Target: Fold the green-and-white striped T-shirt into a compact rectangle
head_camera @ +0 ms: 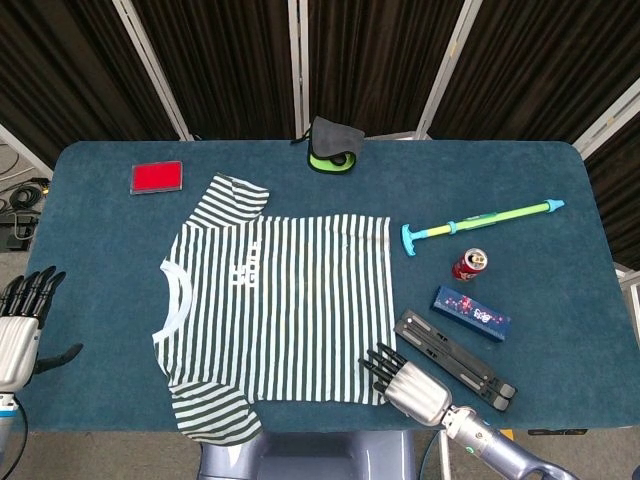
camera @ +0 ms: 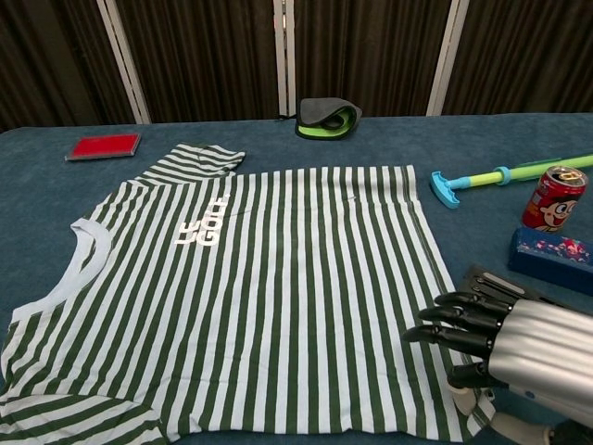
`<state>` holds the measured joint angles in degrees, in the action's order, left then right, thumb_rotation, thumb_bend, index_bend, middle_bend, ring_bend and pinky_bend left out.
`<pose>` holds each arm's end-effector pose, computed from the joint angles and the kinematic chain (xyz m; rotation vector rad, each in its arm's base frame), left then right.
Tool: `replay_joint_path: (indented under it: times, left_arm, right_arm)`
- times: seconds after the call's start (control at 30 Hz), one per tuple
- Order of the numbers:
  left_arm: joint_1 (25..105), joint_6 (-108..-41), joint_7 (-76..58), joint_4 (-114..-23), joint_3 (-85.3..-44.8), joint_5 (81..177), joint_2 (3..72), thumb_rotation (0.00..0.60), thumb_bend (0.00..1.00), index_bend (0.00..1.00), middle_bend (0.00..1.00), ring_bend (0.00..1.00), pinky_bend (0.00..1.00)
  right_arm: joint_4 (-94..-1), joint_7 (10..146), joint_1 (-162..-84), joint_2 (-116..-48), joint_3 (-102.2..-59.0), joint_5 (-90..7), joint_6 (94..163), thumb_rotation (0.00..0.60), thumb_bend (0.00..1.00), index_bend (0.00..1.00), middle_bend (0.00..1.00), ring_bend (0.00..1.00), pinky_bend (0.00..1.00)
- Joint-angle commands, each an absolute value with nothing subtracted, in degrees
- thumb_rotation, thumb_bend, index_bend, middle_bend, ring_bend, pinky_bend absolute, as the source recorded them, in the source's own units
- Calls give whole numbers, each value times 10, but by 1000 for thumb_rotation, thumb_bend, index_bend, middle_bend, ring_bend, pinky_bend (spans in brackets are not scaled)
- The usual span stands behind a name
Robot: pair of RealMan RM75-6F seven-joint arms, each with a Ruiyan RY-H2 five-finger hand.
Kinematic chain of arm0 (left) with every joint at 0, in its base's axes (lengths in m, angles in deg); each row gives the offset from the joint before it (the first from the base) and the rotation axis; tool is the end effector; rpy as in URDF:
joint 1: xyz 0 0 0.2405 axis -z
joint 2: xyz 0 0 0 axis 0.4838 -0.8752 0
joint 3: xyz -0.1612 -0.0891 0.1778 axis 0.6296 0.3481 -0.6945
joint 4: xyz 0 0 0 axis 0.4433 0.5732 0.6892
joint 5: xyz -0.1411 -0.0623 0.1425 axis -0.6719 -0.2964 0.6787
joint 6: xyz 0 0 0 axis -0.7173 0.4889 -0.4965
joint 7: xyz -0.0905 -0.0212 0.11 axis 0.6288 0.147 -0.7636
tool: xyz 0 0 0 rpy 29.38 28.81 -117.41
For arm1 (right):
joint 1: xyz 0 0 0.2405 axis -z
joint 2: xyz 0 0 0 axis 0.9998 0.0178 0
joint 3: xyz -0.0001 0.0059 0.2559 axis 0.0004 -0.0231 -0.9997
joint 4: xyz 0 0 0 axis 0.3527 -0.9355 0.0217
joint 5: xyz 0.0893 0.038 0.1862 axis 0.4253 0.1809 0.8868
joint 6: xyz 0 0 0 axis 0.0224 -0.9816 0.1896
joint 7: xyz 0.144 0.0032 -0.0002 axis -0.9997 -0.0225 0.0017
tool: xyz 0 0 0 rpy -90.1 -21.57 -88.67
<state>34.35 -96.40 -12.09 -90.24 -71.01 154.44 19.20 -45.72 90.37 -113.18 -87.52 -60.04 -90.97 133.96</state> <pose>-0.2990 0.1812 0.1507 -1.4029 -0.8759 -0.9202 -0.2334 -0.1872 -0.0362 2.3513 -0.4728 0.9485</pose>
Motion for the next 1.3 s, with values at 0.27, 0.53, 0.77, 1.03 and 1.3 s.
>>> replay_joint_path:
  times: [0.27, 0.53, 0.77, 1.03, 1.3]
  left_arm:
    - [352, -950, -112, -907, -716, 1559, 193, 600, 0, 0, 0, 0, 0]
    - [425, -896, -80, -856, -748, 1695, 212, 600, 20, 264, 0, 0, 0]
    - [479, -911, -16, -727, -779, 1820, 278, 600, 170, 427, 0, 0, 0]
    - [490, -939, 50, -595, -822, 1867, 353, 600, 226, 464, 0, 0, 0]
    - [472, -956, 92, -502, -859, 1864, 384, 600, 225, 465, 0, 0, 0]
  right_arm:
    - [-463, 873, -1139, -873, -599, -900, 1342, 600, 426, 656, 114, 0, 0]
    - [-492, 836, -1150, -863, -602, -883, 1336, 600, 439, 678, 136, 0, 0]
    - [-516, 828, -1155, -857, -604, -874, 1330, 600, 441, 685, 148, 0, 0]
    - [-529, 837, -1158, -855, -608, -865, 1326, 600, 444, 691, 152, 0, 0]
    - [-530, 840, -1159, -855, -610, -861, 1327, 600, 463, 703, 155, 0, 0]
